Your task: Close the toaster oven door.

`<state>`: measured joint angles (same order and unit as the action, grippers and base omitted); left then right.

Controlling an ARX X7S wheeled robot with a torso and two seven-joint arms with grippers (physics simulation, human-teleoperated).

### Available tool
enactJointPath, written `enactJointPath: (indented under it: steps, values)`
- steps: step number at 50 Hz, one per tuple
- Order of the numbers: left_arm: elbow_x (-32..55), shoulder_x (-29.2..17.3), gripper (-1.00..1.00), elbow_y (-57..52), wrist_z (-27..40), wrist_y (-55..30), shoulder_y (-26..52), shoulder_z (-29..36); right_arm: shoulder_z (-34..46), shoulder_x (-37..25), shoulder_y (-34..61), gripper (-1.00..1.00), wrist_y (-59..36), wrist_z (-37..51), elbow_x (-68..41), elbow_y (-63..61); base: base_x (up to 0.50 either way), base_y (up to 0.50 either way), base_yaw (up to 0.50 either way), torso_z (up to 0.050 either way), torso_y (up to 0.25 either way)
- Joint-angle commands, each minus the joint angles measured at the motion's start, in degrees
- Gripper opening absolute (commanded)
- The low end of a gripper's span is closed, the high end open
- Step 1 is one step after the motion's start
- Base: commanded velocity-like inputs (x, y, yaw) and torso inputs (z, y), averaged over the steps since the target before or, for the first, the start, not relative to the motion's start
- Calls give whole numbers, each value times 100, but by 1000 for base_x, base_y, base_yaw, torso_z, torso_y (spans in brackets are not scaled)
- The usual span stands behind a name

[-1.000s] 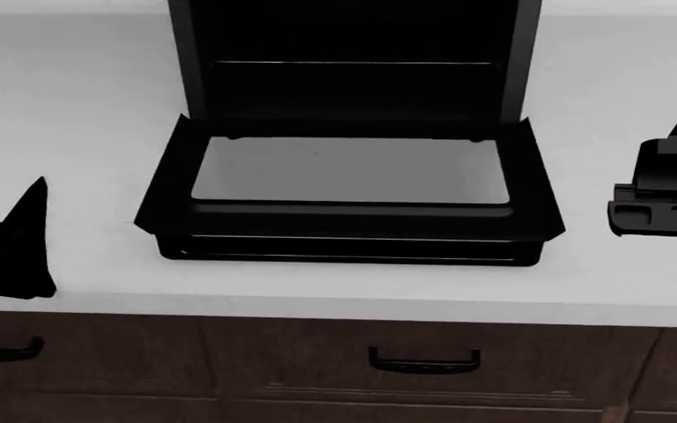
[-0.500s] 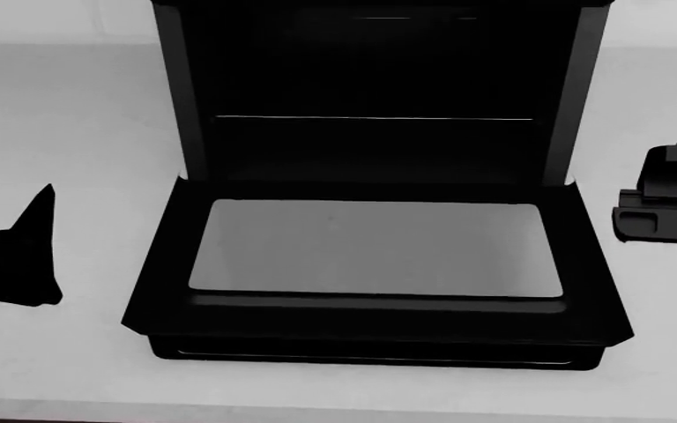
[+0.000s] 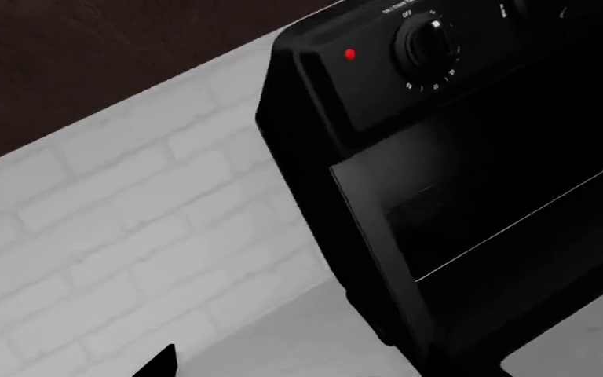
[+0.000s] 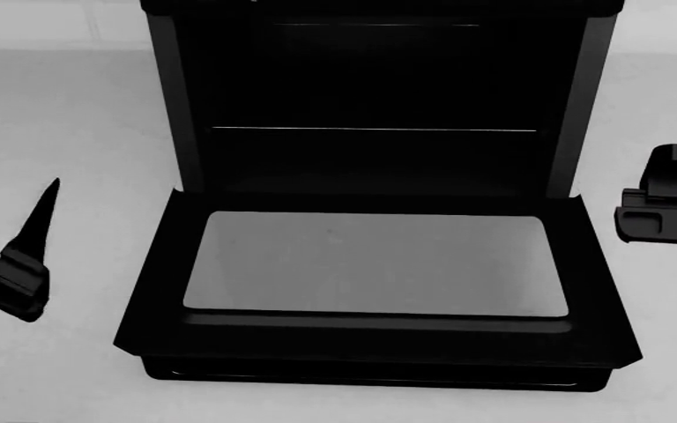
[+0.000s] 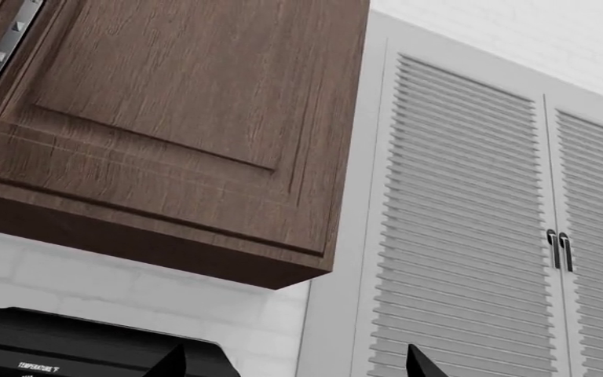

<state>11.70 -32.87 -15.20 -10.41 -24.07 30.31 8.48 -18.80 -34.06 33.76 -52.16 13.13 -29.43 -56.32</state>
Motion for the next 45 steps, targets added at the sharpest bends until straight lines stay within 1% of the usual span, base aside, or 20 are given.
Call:
enactJointPath:
  steps: [1,4,8,9,17,21,25,31,36,40,45]
  values:
    - [-1623,-1014,100,736,-890,1706,241,1184,-92,-48,-28,100,-41,59,-110,-75,0,0,0,0,0]
    - [-1882,-1314,100,880,-1193,2325,309,1459,-189,-41,-61,100,-64,86,-182,-136,0,0,0,0,0]
    - [-2107,-1510,100,967,-1378,2463,442,1592,-233,-58,-60,100,-80,110,-236,-152,0,0,0,0,0]
    - [-2212,-1590,100,1096,-1468,2685,500,1695,-247,-56,-86,100,-50,108,-233,-143,0,0,0,0,0]
    - [-2493,-1743,100,1511,-1782,3045,714,1991,-385,-113,-145,100,-75,164,-363,-192,0,0,0,0,0]
    - [-2867,-1797,100,1900,-1792,3542,836,2254,-298,-125,-159,100,-25,212,-333,-157,0,0,0,0,0]
    - [-3057,-1748,100,2283,-1748,3993,982,2432,-331,-159,-140,100,-63,256,-413,-189,0,0,0,0,0]
    - [-3340,-1672,100,2662,-1763,4250,1117,2651,-356,-181,-220,100,8,292,-431,-182,0,0,0,0,0]
    - [-3471,-1518,100,3017,-1744,4490,1280,2806,-421,-216,-263,100,1,338,-502,-207,0,0,0,0,0]
    - [-3640,-1251,100,3855,-1558,5036,1643,3006,-384,-247,-245,100,-22,401,-536,-214,0,0,0,0,0]
    - [-3849,-953,100,4642,-1400,5480,2042,3215,-292,-308,-115,100,-149,540,-642,-246,0,0,0,0,0]
